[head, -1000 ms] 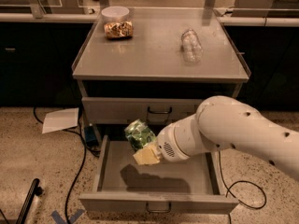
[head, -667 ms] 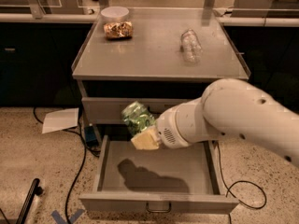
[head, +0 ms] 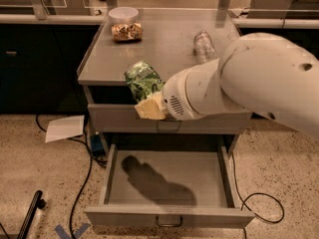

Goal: Pick green can from middle drawer and place on counter

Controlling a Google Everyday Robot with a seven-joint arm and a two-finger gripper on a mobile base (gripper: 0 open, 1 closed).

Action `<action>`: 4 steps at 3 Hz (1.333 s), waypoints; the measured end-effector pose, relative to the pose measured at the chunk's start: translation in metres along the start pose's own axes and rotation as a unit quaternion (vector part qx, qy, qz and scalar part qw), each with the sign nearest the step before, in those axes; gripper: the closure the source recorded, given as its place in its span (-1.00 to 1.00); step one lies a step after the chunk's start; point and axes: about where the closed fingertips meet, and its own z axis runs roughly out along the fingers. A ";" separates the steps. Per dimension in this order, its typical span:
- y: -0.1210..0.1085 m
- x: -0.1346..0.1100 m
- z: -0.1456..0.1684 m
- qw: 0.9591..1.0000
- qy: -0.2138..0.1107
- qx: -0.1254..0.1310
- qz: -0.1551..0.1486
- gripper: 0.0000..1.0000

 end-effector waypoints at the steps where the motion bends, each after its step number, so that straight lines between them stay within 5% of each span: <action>1: 0.000 0.000 0.000 1.000 0.000 0.000 0.000 1.00; 2: -0.009 -0.005 0.006 1.000 -0.012 -0.003 -0.005 1.00; 4: -0.066 -0.035 0.022 1.000 -0.017 0.013 -0.016 1.00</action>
Offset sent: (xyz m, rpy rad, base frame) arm 0.0320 -0.0038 -0.0047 0.0434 -0.0367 0.0219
